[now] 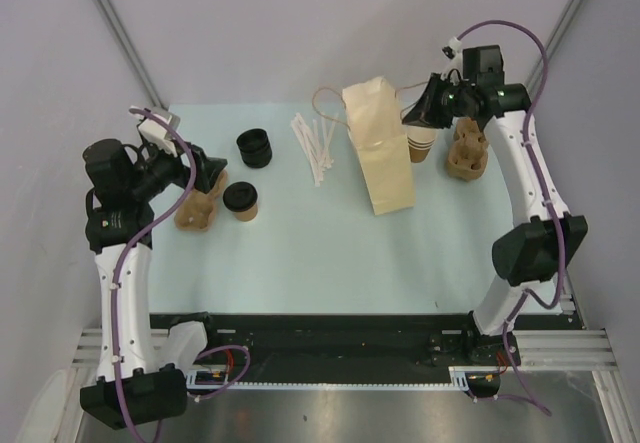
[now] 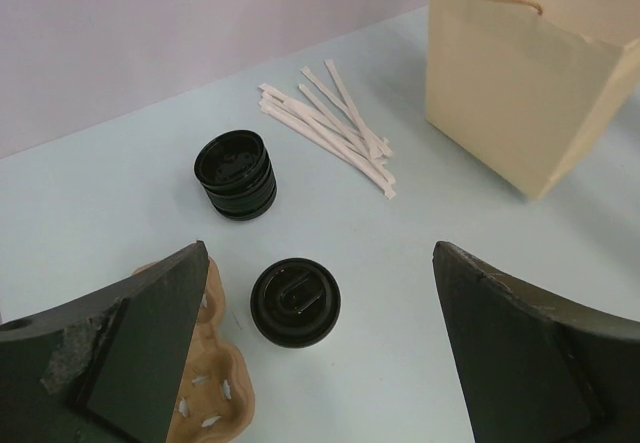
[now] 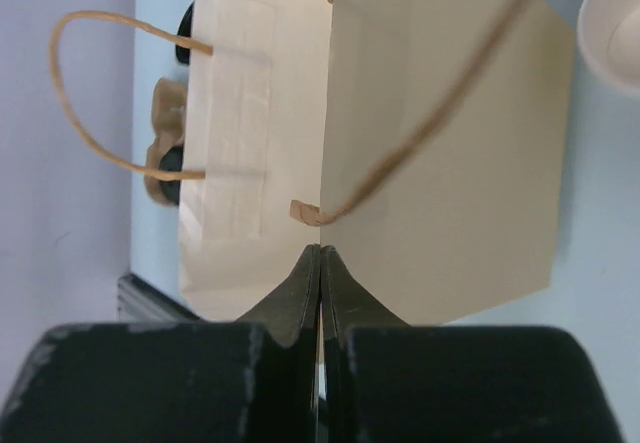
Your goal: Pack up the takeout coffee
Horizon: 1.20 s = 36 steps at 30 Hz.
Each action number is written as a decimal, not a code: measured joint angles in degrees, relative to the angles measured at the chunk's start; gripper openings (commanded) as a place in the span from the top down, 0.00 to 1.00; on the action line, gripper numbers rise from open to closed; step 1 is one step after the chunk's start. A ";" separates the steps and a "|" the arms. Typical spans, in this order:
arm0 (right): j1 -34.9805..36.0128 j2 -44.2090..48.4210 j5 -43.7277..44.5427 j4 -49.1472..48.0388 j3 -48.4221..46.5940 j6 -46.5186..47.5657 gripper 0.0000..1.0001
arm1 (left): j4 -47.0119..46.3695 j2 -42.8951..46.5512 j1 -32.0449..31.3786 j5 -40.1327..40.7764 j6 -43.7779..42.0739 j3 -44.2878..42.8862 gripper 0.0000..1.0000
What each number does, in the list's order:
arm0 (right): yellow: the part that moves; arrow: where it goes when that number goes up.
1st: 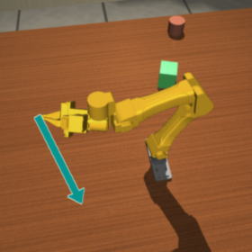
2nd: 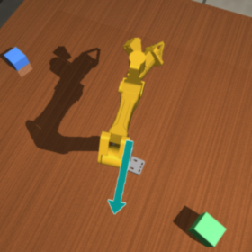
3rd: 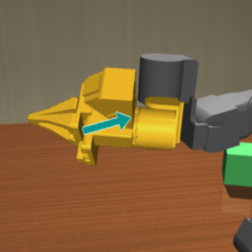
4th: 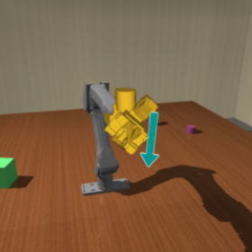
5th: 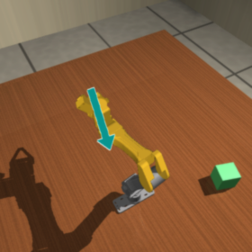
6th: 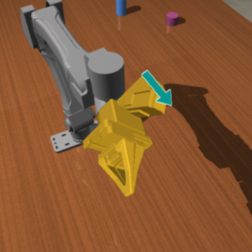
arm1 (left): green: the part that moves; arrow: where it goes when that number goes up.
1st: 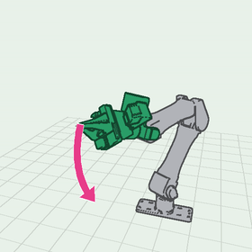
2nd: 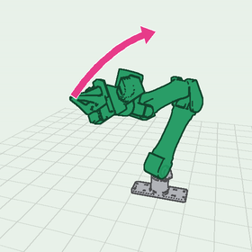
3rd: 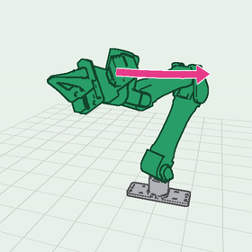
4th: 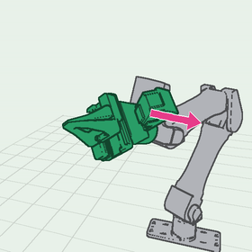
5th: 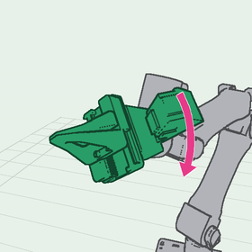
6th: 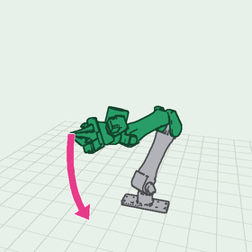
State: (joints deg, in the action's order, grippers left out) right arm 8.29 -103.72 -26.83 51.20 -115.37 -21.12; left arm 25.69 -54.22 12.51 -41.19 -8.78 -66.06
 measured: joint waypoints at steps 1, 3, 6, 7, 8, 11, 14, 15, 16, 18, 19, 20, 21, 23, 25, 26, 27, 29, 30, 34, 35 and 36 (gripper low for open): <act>0.00 2.36 -0.35 0.26 1.86 -1.01 1.00 | -0.04 0.11 0.00 0.00 0.26 0.00 0.00; 0.11 7.15 -1.05 0.70 5.73 -2.54 1.00 | -0.24 0.46 0.00 -0.09 0.85 0.02 0.01; 0.22 15.30 -2.01 1.92 12.83 -4.26 1.00 | -0.79 1.33 0.00 -0.59 1.51 0.59 0.00; 0.22 17.49 -2.32 1.95 14.86 -4.63 1.00 | -0.81 1.55 0.00 -0.76 1.75 0.76 0.01; 0.22 20.24 -2.64 2.08 17.59 -5.20 1.00 | -0.79 1.75 0.00 -1.01 1.92 0.92 0.00; 0.26 27.26 -3.65 3.02 24.94 -6.88 1.00 | -0.79 1.88 0.00 -1.53 2.49 1.07 0.00; 0.68 31.58 -4.59 3.30 30.08 -8.85 1.00 | -0.81 1.86 0.00 -2.58 3.41 1.31 0.01; 0.90 32.65 -4.74 3.26 31.45 -9.68 1.00 | -0.92 1.86 -0.02 -3.04 3.96 1.46 0.01; 1.16 33.55 -4.74 3.17 32.68 -10.56 1.00 | -1.03 1.84 -0.07 -3.67 4.52 1.60 0.01; 1.68 35.15 -4.70 2.82 35.08 -12.11 0.77 | -1.20 1.57 -0.35 -4.96 6.03 1.62 0.00; 1.77 35.71 -4.68 2.93 35.82 -12.61 0.66 | -1.29 1.42 -0.70 -5.42 6.64 1.62 0.00; 1.81 36.33 -4.70 3.06 36.68 -13.25 0.59 | -1.42 1.27 -1.31 -5.73 7.39 1.62 0.01; 1.79 36.96 -4.70 3.21 37.35 -13.42 0.54 | -1.55 1.03 -2.12 -5.99 7.93 1.62 0.00; 1.42 38.14 -4.55 3.74 38.16 -13.31 0.53 | -1.75 0.52 -4.72 -6.05 8.85 1.62 0.00; 0.74 39.45 -4.55 4.09 38.47 -12.94 0.53 | -2.27 -0.15 -7.67 -6.05 9.94 1.64 0.01; 0.35 40.02 -4.57 4.17 38.49 -12.81 0.53 | -2.71 -0.44 -9.94 -6.12 10.43 1.68 0.01; -0.24 40.74 -4.61 4.24 38.49 -12.63 0.53 | -3.58 -0.98 -12.50 -6.05 11.47 1.84 0.01; -1.49 42.12 -4.70 4.26 38.49 -11.87 0.53 | -4.76 -2.34 -16.41 -6.25 13.03 1.95 0.01; -2.21 42.60 -4.72 4.37 38.49 -11.56 0.53 | -5.64 -3.37 -18.75 -6.49 14.16 1.97 0.00; -4.02 43.15 -4.74 5.09 38.56 -10.16 0.57 | -10.93 -8.87 -24.44 -6.14 20.72 2.97 0.00; -4.31 43.12 -4.72 5.11 38.66 -9.97 0.57 | -12.81 -10.60 -25.18 -5.73 22.82 3.76 0.00; -4.50 43.12 -4.72 5.16 38.82 -9.79 0.57 | -14.47 -12.66 -25.79 -5.22 24.85 4.83 0.04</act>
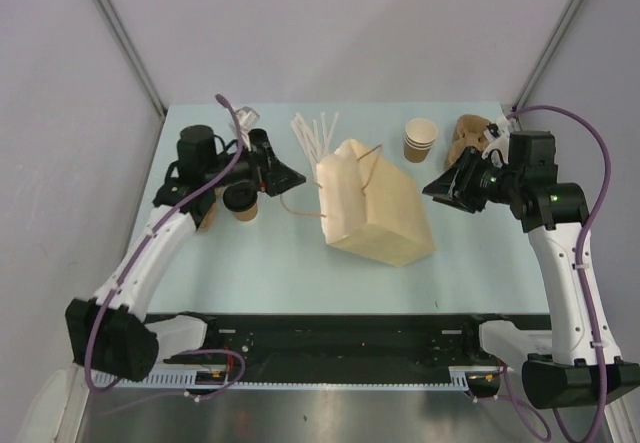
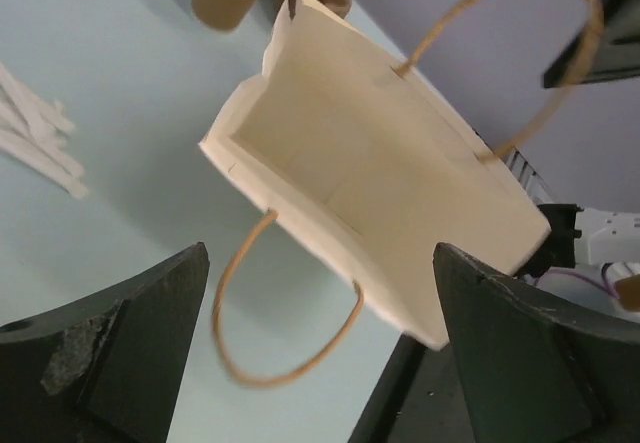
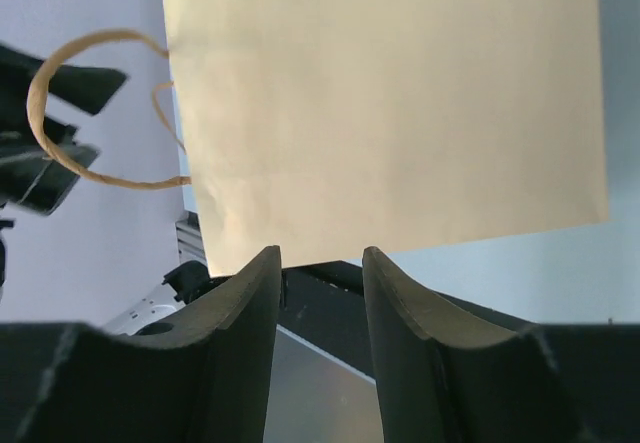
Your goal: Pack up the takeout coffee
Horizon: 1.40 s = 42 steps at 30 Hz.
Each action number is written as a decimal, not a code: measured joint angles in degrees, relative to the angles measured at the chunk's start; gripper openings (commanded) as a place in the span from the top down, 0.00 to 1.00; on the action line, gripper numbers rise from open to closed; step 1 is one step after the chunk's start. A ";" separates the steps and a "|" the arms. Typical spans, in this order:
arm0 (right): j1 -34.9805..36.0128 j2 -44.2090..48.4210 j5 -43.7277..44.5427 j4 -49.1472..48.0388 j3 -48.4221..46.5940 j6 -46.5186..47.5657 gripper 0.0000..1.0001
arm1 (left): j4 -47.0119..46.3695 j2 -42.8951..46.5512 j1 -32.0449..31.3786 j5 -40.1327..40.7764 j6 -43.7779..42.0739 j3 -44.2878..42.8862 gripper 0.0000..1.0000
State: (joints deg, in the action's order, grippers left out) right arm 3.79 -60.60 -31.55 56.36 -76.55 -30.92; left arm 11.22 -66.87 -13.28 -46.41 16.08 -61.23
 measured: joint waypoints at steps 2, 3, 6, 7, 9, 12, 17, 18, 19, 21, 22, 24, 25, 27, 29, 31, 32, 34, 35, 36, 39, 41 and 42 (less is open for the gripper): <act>-0.20 0.00 0.00 0.00 0.33 0.66 0.56 | -2.27 -4.52 -0.85 0.94 3.56 2.12 0.11; -0.28 -0.09 0.00 0.00 0.46 1.05 0.55 | -3.08 -7.15 -1.36 1.07 5.05 3.02 0.17; -0.68 -0.74 -0.42 -0.17 0.50 2.16 0.55 | -5.25 -14.34 -4.48 0.44 8.98 3.39 0.25; -0.92 -1.11 -0.59 -0.35 0.50 2.54 0.55 | -6.38 -15.63 -5.84 -0.04 9.86 3.39 0.25; -1.42 -1.97 -1.11 -0.72 0.57 3.19 0.53 | -7.26 -17.31 -9.94 -0.76 10.47 2.67 0.24; -1.75 -2.69 -1.99 -0.96 0.79 4.28 0.49 | -7.61 -18.16 -15.69 -1.97 10.23 -0.96 0.24; -1.79 -2.75 -4.07 -0.96 0.79 7.37 0.43 | -9.77 -18.23 -19.50 -3.08 9.53 -5.64 0.32; -1.77 -2.80 -4.66 -0.96 0.79 8.20 0.43 | -9.86 -18.32 -19.47 -3.04 9.35 -6.36 0.37; -1.77 -2.84 -5.25 -0.98 0.79 8.79 0.43 | -9.68 -18.43 -19.43 -2.99 9.31 -7.17 0.39; -1.77 -2.95 -6.25 -1.05 0.79 9.73 0.39 | -9.40 -18.67 -19.34 -2.82 9.29 -8.66 0.48; -1.77 -3.06 -6.75 -1.25 0.79 10.10 0.38 | -9.40 -18.71 -19.32 -2.80 9.20 -9.22 0.51; -1.64 -3.43 -7.89 -1.68 0.79 10.56 0.35 | -9.42 -18.71 -19.32 -2.69 9.01 -10.05 0.53; -1.49 -3.63 -8.61 -1.95 0.79 10.64 0.35 | -9.40 -18.71 -19.32 -2.67 8.92 -10.32 0.54; -0.70 -4.20 -10.38 -3.04 0.79 10.60 0.35 | -9.35 -18.73 -19.32 -2.67 8.87 -10.45 0.56; 1.29 -4.59 -11.45 -4.52 0.79 10.43 0.35 | -9.18 -18.86 -19.32 -2.71 8.90 -10.45 0.56; 4.57 -4.70 -12.17 -6.25 0.81 10.40 0.35 | -9.18 -19.04 -19.32 -2.86 8.96 -10.45 0.50; 6.29 -4.70 -12.28 -7.04 0.81 10.43 0.35 | -9.16 -19.08 -19.15 -2.89 9.01 -10.45 0.47; 9.81 -4.70 -12.00 -8.46 0.81 10.67 0.35 | -9.31 -19.02 -18.36 -3.34 9.51 -10.43 0.38; 11.54 -4.70 -11.52 -8.96 0.81 10.86 0.35 | -9.35 -18.84 -17.77 -3.41 9.60 -10.43 0.34; 14.23 -4.70 -10.38 -9.66 0.81 11.30 0.35 | -9.20 -18.51 -16.39 -3.45 9.88 -10.34 0.27; 21.49 -5.31 -7.23 -11.54 0.81 13.16 0.34 | -6.86 -15.52 -11.34 -2.38 8.68 -10.34 0.17; 26.27 -6.45 -4.44 -12.50 0.81 15.34 0.31 | -5.20 -11.87 -7.37 -1.31 7.76 -10.27 0.15; 28.87 -7.30 -3.04 -12.92 0.81 16.48 0.28 | -4.59 -9.49 -4.79 -0.70 7.63 -10.03 0.13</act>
State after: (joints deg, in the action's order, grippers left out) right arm 32.67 -67.90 -34.59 43.44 -75.75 -14.44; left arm 6.63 -76.36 -18.06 -47.11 23.70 -71.26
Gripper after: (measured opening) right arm 0.656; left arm 0.823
